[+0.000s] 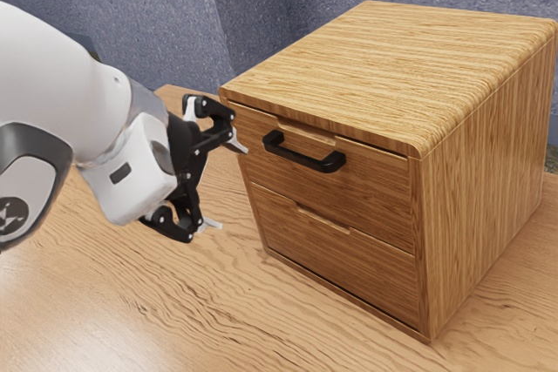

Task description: Pull the drawer handle with one arm to open the drawer

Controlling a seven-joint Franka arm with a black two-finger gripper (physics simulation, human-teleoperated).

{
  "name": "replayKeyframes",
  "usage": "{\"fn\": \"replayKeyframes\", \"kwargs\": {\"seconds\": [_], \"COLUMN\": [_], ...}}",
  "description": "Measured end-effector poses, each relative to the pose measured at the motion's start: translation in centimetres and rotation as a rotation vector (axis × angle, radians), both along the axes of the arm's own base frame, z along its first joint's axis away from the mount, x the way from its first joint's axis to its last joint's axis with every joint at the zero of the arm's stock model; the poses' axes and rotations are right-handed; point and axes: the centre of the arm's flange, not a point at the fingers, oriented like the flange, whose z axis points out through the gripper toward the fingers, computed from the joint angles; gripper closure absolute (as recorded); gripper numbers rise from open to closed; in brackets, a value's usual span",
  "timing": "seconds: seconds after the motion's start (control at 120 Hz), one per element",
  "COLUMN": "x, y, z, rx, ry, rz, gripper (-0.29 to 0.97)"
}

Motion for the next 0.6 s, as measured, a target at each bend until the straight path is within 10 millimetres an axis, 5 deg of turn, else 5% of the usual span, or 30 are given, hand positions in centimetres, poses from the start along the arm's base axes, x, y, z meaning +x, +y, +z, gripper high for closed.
{"fn": "replayKeyframes", "kwargs": {"seconds": [0.242,0.6], "x": [-0.1,5.7], "y": [-1.3,-1.1], "z": [0.2,-1.9], "rx": [-0.029,-0.057], "ry": [-0.029,0.020], "rz": [-0.073,-0.105], "gripper": [0.00,0.00]}}
